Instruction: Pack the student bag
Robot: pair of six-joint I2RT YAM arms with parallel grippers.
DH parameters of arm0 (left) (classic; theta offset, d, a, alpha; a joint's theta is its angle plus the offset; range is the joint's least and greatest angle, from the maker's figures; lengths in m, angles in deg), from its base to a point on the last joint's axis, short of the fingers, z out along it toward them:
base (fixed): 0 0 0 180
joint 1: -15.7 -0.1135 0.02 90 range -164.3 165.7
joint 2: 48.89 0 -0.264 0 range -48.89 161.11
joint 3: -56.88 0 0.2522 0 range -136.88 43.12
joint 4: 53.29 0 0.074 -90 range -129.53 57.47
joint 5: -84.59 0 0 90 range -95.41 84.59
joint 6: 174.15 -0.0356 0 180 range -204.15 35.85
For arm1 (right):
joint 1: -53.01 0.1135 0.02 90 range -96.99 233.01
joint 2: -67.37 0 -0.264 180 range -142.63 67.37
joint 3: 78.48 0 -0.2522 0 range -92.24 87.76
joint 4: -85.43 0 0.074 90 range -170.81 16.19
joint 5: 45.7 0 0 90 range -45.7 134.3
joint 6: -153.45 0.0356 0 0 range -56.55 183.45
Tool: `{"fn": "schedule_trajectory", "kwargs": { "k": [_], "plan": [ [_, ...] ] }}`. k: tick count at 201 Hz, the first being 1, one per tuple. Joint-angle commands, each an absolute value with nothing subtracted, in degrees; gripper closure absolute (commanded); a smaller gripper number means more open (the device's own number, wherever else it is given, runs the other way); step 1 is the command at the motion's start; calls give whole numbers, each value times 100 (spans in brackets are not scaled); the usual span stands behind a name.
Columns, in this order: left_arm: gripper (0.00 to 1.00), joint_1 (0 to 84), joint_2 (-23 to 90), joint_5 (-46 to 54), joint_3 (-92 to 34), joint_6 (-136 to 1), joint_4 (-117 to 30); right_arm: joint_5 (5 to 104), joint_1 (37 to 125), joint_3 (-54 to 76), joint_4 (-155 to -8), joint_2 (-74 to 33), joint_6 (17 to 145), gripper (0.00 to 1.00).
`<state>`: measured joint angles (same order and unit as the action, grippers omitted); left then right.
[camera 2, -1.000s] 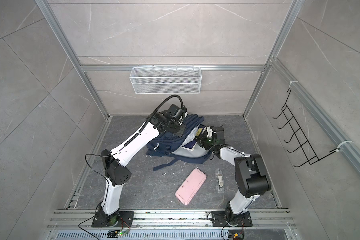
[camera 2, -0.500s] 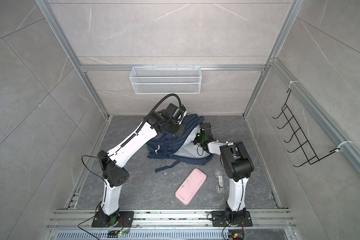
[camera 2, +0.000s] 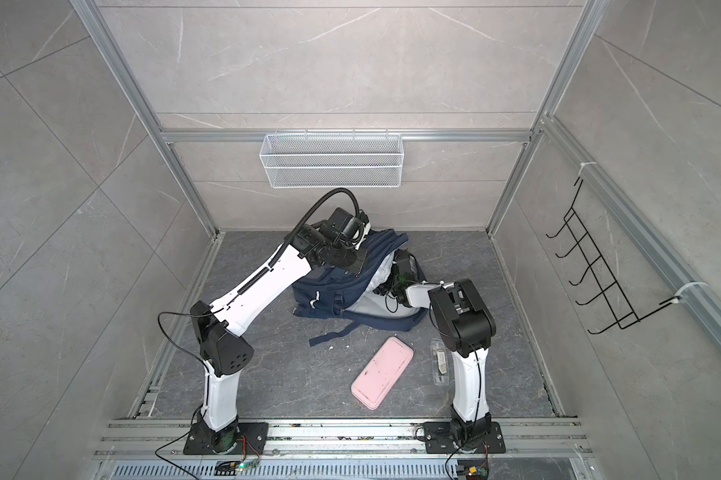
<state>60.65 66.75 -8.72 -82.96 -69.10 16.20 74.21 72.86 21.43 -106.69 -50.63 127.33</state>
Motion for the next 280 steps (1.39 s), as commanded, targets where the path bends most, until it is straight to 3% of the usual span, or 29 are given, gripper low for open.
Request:
{"fn": "schedule_trajectory", "kwargs": {
  "k": [1,39,116,167,215,280],
  "plan": [
    [100,6023,6142,-762,-8411,-6780,1074,7331,7303,2105,-10167,-4748,12410,41],
    [100,6009,6157,-755,-8345,-6772,1031,7129,7298,2136,-9408,-4308,11897,36],
    [100,6000,6177,-754,-8197,-6806,949,6766,7164,2858,-8479,-3334,11187,36],
    [100,6000,6284,-580,-7845,-6738,729,6567,6901,3636,-7747,-2036,10617,38],
    [100,6126,6651,-422,-7677,-6620,583,5559,6848,4249,-6713,-480,10314,39],
    [100,6372,7360,-296,-7866,-6521,466,4909,6856,4101,-5490,801,9840,40]
  ]
}}
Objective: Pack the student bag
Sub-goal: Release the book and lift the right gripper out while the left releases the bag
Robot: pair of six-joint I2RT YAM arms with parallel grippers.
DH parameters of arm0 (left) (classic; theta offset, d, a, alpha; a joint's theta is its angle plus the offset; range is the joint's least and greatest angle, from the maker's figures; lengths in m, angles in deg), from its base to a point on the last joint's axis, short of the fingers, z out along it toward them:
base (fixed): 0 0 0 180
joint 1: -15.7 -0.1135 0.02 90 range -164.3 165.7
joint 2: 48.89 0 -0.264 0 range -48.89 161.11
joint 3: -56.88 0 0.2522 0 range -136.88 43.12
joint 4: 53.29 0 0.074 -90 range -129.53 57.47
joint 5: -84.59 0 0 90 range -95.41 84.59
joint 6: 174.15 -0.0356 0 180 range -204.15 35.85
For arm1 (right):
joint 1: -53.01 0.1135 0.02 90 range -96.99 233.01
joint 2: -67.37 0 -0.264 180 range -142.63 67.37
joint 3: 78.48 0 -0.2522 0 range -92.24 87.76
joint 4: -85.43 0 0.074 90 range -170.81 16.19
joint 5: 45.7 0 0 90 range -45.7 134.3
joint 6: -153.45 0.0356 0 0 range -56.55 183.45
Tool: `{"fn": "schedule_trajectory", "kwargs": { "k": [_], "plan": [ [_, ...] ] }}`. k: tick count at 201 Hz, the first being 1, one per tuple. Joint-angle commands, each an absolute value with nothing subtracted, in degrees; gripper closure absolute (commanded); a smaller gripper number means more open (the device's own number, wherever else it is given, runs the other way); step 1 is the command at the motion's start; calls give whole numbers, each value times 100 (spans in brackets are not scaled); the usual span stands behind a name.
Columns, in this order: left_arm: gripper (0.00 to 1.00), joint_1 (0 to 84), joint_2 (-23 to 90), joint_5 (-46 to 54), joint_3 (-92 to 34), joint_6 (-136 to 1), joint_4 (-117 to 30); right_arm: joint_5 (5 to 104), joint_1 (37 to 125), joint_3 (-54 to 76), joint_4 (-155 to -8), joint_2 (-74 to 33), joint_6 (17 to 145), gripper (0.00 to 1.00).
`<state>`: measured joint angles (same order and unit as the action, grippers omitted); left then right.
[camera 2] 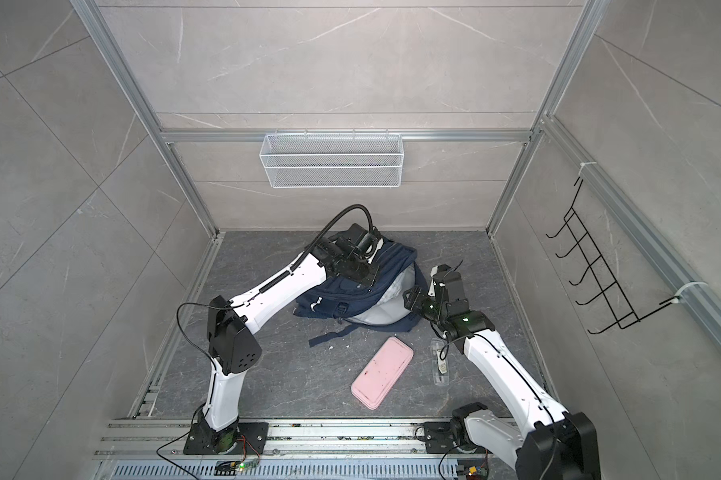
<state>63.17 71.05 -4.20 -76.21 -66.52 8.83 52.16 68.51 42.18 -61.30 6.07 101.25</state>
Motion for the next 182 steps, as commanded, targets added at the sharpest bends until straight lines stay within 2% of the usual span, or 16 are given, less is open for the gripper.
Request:
{"fn": "schedule_trajectory", "kwargs": {
  "k": [1,44,60,78,100,138,182],
  "plan": [
    [100,6371,7375,-291,-7877,-6523,463,4915,6856,4096,-5485,803,9837,40],
    [100,6492,7867,-142,-8269,-6499,585,4956,6932,4077,-5362,914,9853,41],
    [91,6500,8002,-54,-8377,-6501,734,4975,6987,4094,-5360,926,9853,41],
    [70,6498,7901,-56,-8215,-6495,725,5022,7032,4115,-5356,936,9846,41],
    [56,6493,7481,-210,-7748,-6462,518,5089,7099,4152,-5397,931,9836,41],
    [52,6314,6455,-642,-6471,-6413,217,5188,7282,4188,-5571,809,9890,41],
    [49,5416,4944,-482,-4197,-5761,-695,5183,7647,4159,-5818,473,9945,41]
  ]
}}
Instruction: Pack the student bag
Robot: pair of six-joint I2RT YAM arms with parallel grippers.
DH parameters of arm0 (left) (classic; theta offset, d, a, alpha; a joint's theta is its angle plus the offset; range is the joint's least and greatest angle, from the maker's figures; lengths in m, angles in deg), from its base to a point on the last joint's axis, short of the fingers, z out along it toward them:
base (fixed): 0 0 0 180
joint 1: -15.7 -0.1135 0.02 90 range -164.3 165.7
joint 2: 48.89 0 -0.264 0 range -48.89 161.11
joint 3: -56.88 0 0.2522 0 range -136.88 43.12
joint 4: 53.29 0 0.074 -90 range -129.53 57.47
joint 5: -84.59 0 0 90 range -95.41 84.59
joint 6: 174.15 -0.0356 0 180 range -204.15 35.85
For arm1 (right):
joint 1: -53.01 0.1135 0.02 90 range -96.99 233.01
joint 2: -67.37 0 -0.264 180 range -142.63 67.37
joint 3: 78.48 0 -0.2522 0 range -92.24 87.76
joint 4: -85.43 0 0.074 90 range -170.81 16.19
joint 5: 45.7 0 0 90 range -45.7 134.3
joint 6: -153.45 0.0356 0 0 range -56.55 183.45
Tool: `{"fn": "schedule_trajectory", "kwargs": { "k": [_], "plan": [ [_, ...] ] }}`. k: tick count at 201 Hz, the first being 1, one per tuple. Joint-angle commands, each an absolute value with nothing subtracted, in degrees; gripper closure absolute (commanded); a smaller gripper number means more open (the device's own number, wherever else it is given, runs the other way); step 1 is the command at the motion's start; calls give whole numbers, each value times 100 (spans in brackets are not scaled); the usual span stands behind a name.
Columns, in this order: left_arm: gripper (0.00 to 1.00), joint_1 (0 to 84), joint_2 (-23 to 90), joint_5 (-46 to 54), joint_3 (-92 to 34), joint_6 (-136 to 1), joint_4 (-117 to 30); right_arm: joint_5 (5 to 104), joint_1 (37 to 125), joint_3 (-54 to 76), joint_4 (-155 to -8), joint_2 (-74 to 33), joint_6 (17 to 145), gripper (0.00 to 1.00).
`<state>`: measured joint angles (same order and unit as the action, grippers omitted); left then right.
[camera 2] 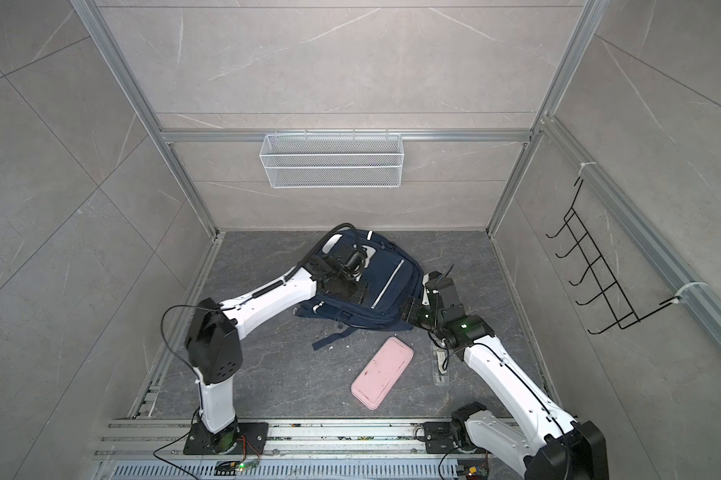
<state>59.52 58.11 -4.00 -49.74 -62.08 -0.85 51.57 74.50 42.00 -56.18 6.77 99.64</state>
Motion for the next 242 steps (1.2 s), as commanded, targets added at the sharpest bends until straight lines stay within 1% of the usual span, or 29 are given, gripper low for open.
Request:
{"fn": "schedule_trajectory", "kwargs": {
  "k": [1,28,51,79,104,157,198,242],
  "plan": [
    [49,5392,4919,-481,-4148,-5743,-706,5180,7656,4156,-5820,463,9947,41],
    [46,4762,4196,-182,-3108,-5339,-1053,5060,8021,4079,-5970,157,9995,41],
    [44,4329,3792,147,-2410,-5069,-1331,4959,8332,4005,-6113,-122,10062,41],
    [44,3936,3603,665,-1766,-4742,-1721,4824,8764,3909,-6322,-517,10184,41],
    [44,3791,3588,837,-1429,-4563,-1999,4737,9115,3861,-6498,-865,10330,41],
    [44,3715,4185,1211,-1394,-4197,-2568,5201,9177,4259,-7314,-1418,10899,41],
    [44,3715,4685,1348,-1661,-4122,-2643,5239,9177,4371,-7409,-1626,11052,41],
    [45,3715,4996,1239,-1803,-4139,-2717,5222,9178,4310,-7334,-1731,11018,41]
  ]
}}
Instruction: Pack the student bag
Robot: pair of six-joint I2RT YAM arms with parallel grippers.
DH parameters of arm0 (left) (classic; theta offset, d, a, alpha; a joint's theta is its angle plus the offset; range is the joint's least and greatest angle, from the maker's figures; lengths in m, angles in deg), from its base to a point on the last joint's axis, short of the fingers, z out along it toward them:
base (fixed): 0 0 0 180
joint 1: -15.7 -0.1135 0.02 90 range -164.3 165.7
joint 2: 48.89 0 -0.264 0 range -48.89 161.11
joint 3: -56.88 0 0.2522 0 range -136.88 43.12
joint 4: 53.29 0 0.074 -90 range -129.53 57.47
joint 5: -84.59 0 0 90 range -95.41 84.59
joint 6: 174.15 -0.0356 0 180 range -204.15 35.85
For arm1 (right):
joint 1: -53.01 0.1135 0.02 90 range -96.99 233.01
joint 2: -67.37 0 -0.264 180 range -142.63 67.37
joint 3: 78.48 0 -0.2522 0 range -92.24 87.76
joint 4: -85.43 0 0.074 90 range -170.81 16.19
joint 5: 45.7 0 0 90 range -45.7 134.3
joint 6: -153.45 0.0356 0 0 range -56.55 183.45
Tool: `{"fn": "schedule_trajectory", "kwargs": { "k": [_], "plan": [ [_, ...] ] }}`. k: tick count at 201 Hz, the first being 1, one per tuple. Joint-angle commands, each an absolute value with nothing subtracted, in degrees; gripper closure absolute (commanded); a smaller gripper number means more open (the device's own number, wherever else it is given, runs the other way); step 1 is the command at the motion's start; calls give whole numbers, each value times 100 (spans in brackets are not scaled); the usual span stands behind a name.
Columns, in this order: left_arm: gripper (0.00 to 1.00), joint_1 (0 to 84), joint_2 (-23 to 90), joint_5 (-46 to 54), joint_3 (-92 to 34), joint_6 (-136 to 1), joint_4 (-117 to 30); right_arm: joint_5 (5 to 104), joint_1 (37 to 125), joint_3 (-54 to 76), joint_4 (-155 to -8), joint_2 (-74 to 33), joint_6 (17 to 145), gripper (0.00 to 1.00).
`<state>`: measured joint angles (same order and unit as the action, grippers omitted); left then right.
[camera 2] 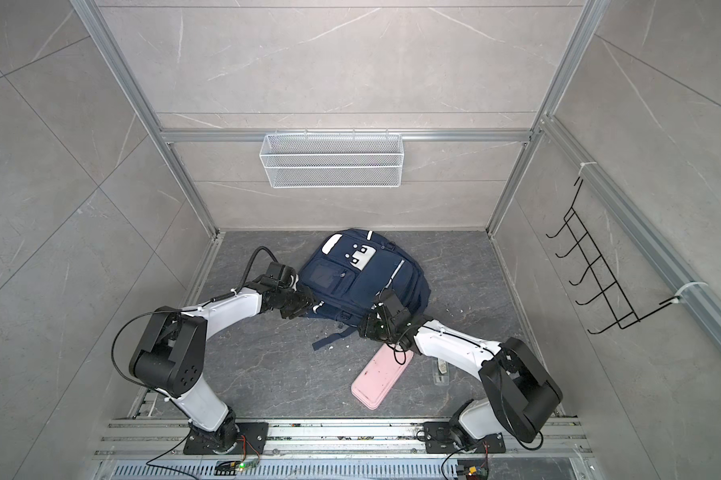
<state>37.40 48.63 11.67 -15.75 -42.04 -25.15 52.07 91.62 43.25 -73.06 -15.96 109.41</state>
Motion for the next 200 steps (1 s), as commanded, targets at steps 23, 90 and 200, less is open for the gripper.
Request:
{"fn": "schedule_trajectory", "kwargs": {
  "k": [23,90,200],
  "plan": [
    [46,3715,5173,1252,-1887,-4108,-2800,5208,9177,4229,-7256,-1792,10971,41],
    [84,3705,5282,1143,-2142,-4296,-2512,4925,9172,3979,-6791,-1976,10696,41],
    [100,3214,3930,972,-939,-4233,-2524,4792,8920,3116,-6544,-2922,10228,41]
  ]
}}
